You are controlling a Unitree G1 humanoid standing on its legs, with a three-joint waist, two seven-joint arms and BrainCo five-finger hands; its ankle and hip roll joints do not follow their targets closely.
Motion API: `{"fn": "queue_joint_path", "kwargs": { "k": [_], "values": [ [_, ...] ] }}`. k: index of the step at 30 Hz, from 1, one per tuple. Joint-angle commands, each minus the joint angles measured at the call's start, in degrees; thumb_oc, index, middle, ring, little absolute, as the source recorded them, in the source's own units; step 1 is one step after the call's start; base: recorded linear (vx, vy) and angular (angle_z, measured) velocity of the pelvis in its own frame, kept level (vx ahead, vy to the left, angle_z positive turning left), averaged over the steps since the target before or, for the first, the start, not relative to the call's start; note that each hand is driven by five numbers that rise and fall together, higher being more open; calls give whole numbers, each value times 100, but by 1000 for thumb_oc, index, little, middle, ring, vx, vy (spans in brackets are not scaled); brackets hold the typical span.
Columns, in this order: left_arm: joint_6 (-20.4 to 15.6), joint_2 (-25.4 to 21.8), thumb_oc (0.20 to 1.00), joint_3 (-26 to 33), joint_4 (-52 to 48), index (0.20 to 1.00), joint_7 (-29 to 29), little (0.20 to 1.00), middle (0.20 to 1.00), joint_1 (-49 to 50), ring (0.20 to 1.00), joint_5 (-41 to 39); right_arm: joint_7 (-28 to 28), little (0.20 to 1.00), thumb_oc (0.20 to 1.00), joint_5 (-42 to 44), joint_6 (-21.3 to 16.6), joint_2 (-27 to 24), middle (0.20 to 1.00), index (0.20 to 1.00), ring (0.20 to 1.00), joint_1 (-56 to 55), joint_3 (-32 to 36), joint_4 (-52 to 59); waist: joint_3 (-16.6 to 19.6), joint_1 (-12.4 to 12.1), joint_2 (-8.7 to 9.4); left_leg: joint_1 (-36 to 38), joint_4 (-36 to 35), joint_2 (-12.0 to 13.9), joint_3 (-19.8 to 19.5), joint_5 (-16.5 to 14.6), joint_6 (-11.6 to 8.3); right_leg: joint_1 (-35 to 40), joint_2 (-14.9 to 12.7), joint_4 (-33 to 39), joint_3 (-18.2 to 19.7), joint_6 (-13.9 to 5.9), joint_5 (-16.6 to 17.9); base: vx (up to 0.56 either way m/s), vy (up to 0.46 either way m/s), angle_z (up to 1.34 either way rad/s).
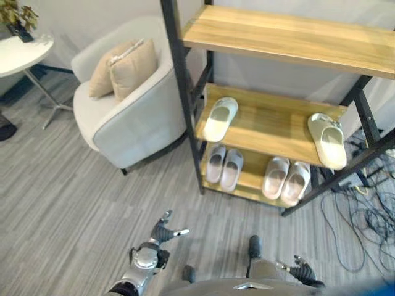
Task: Arrange the slippers neatly on the shoe rack.
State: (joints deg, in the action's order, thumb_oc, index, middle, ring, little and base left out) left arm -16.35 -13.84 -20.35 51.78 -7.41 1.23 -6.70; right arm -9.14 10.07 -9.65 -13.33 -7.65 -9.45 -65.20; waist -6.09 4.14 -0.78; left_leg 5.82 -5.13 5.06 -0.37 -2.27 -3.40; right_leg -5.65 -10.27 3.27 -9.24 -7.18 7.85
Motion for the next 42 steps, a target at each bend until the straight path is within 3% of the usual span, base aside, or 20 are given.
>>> {"fn": "queue_joint_path", "kwargs": {
  "k": [1,6,9,12,15,18,19,20,22,23,33,36,42],
  "values": [
    [-309,-100,1000,22,-258,1000,14,1000,1000,-302,1000,-98,-7,1000,1000,114,-171,-126,1000,1000,1000,177,37,117,47,44,121,-438,422,228,-119,193,-230,172,-177,-354,176,-346,-321,111,-212,-5],
    [-339,44,1000,-123,-519,1000,-8,1000,1000,-376,1000,-295,-42,1000,1000,103,-254,-265,1000,1000,1000,172,-52,212,79,73,-63,-355,382,656,-242,491,-458,341,190,-407,190,-95,-677,49,-231,-4],
    [-346,47,1000,-149,-626,1000,-5,1000,1000,-379,1000,-320,-58,1000,1000,77,-255,-284,1000,1000,1000,164,-77,218,63,76,-92,-391,467,709,-268,551,-494,393,255,-389,177,-46,-732,2,-144,-1],
    [-334,61,1000,-192,-804,1000,1,1000,1000,-406,1000,-364,-95,1000,1000,-26,-257,-336,1000,1000,1000,113,-148,188,-58,41,-74,-640,1176,760,-411,806,-528,634,386,-328,144,111,-863,-1,-172,8],
    [-349,66,1000,-191,-862,1000,-17,1000,1000,-383,1000,-402,-117,1000,1000,-113,-244,-364,1000,1000,1000,83,-201,148,-135,13,-75,-759,1343,760,-428,941,-498,721,414,-353,97,156,-960,9,-63,12],
    [-337,98,1000,-217,-864,1000,-51,1000,1000,-427,1000,-413,-171,1000,1000,-232,-174,-383,1000,1000,1000,102,-229,23,-171,-86,7,-1180,921,695,-433,1018,-418,775,374,-391,93,148,-1047,59,-18,33],
    [-340,107,1000,-230,-706,1000,-92,1000,1000,-513,1000,-364,-212,1000,1000,-240,-146,-369,1000,1000,1000,128,-233,2,-213,-148,61,-1563,561,706,-334,1304,-430,857,389,-423,96,129,-1097,53,-17,9],
    [-345,103,1000,-230,-642,1000,-122,1000,1000,-554,1000,-369,-238,1000,1000,-219,-149,-359,1000,1000,1000,154,-245,16,-254,-184,82,-1683,439,702,-256,1385,-450,884,398,-457,137,125,-1121,55,-10,2],
    [-346,100,1000,-216,-614,1000,-146,1000,1000,-574,1000,-372,-254,1000,1000,-210,-148,-359,1000,1000,1000,169,-250,36,-289,-216,84,-1716,358,710,-214,1442,-462,897,407,-491,180,125,-1149,35,25,-5],
    [-353,137,1000,-144,-559,1000,-193,1000,1000,-507,1000,-415,-238,1000,1000,-243,-171,-323,1000,1000,1000,151,-269,33,-228,-199,-13,-1506,123,796,-253,1518,-527,916,515,-506,275,88,-1173,49,37,-35],
    [-376,-2,1000,-207,-814,1000,-89,1000,1000,-462,1000,-388,-117,1000,1000,-306,-82,-198,1000,1000,1000,75,-301,-151,86,-175,-58,-922,76,769,-79,1299,-573,1212,315,-181,432,-33,-1064,85,73,-28],
    [-426,-455,1000,-499,-2019,1000,290,1000,1000,-545,1000,-231,-23,1000,1000,-457,-7,-194,1000,1000,1000,104,-305,-264,190,-149,-111,-832,13,681,-23,1191,-542,1177,236,-88,429,-118,-975,19,75,-1],
    [-428,-733,1000,-682,-3008,1000,759,1000,1000,-617,1000,-395,89,1000,1000,-614,103,-130,1000,1000,1000,120,-323,-395,257,-125,-147,-855,13,599,8,1119,-517,1203,191,13,388,-168,-933,6,26,1]
  ]
}}
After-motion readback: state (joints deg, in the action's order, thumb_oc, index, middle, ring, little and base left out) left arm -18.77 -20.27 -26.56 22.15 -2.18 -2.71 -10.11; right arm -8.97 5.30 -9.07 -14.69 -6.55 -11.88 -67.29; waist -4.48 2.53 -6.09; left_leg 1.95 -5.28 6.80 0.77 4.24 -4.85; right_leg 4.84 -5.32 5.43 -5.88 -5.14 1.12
